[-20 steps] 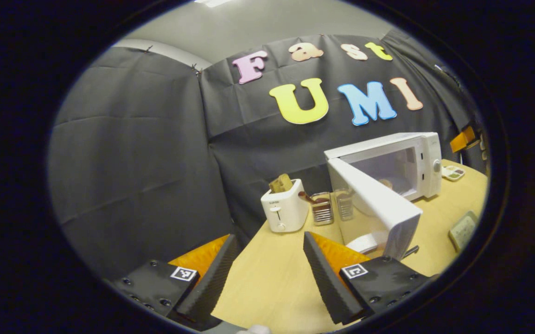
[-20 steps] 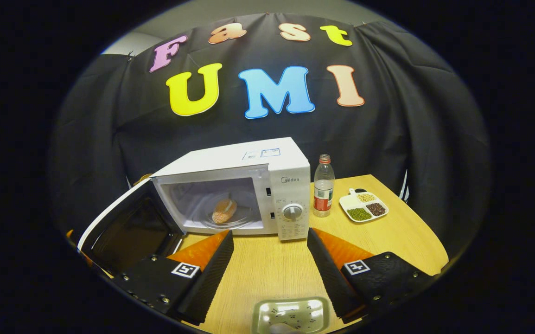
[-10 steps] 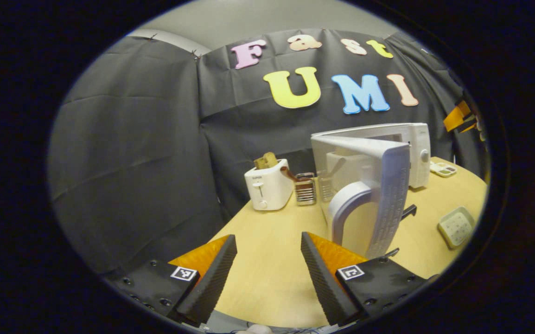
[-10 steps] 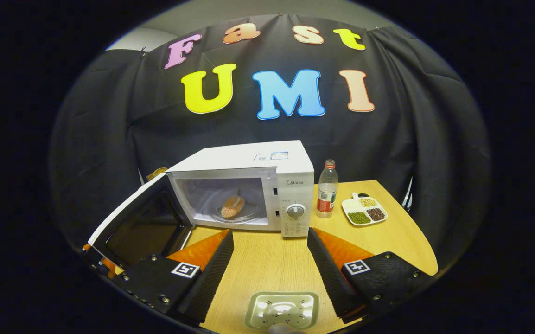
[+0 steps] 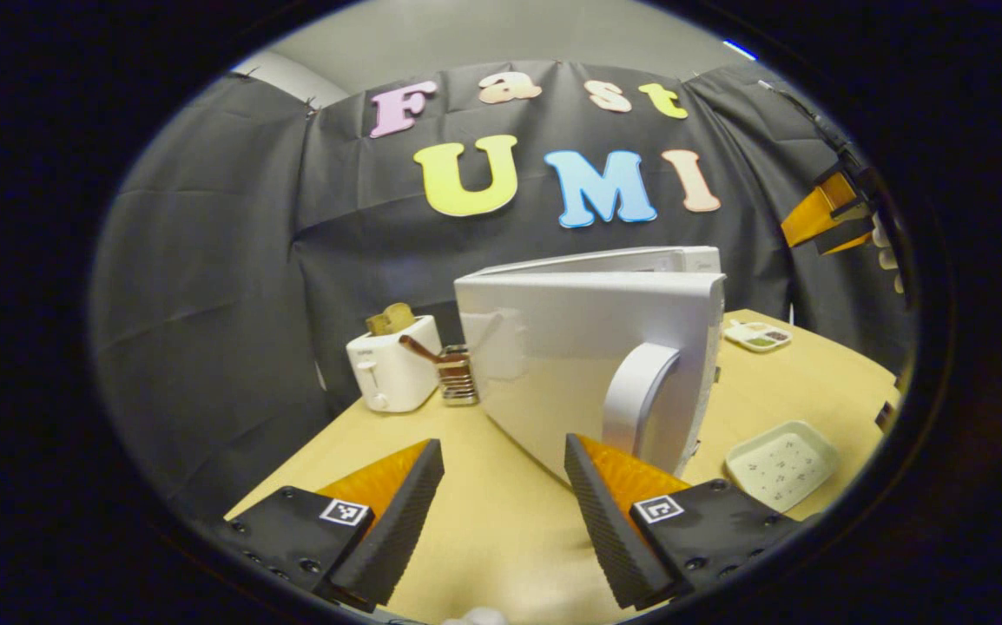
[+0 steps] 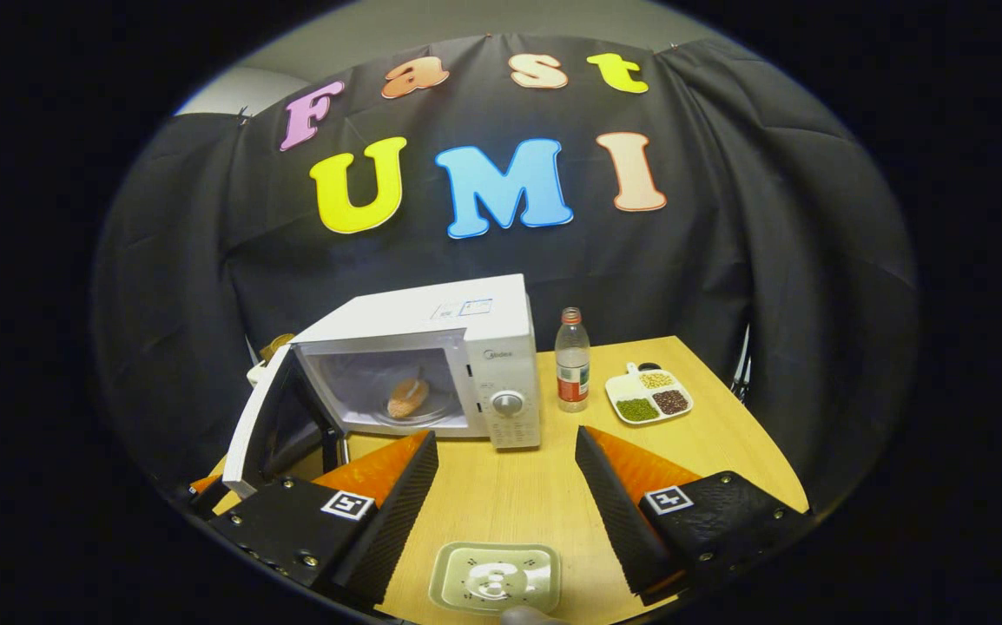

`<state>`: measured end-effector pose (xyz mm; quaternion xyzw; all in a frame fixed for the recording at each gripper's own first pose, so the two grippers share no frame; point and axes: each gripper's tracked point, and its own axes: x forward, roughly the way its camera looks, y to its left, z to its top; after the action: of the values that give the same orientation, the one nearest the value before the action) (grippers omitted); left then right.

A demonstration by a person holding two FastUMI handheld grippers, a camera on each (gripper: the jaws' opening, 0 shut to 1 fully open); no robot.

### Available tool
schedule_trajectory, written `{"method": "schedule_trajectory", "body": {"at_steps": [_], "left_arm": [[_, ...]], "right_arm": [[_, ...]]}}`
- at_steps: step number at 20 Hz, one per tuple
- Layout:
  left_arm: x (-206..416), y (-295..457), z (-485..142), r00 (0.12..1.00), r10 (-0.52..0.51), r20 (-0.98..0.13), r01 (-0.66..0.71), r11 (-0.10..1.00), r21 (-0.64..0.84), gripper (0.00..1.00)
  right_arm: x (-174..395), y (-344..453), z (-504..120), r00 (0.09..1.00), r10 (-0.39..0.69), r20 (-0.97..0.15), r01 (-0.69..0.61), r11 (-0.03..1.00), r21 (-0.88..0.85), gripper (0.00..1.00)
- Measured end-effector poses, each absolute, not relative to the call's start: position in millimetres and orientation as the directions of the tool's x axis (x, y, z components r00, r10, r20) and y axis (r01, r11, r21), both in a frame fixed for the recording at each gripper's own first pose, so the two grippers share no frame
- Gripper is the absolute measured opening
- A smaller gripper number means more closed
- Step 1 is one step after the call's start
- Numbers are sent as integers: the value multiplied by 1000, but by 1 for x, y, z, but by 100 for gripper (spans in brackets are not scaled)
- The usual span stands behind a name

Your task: Open the microwave oven with the left hand, put the food in, and close the microwave oven.

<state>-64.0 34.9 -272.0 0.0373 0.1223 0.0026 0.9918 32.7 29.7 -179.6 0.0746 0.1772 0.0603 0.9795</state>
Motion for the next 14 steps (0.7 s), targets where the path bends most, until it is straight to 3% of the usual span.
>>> {"method": "schedule_trajectory", "body": {"at_steps": [7, 14], "left_arm": [[-21, -58, -264, 970, -118, -215, 137, 988, 74, 95], [48, -110, -259, 969, -161, -186, 174, 983, 55, 95]], "right_arm": [[24, -17, -202, 917, 97, -386, -26, 983, 184, 97], [36, -58, -211, 910, 57, -410, 26, 981, 194, 97]]}}
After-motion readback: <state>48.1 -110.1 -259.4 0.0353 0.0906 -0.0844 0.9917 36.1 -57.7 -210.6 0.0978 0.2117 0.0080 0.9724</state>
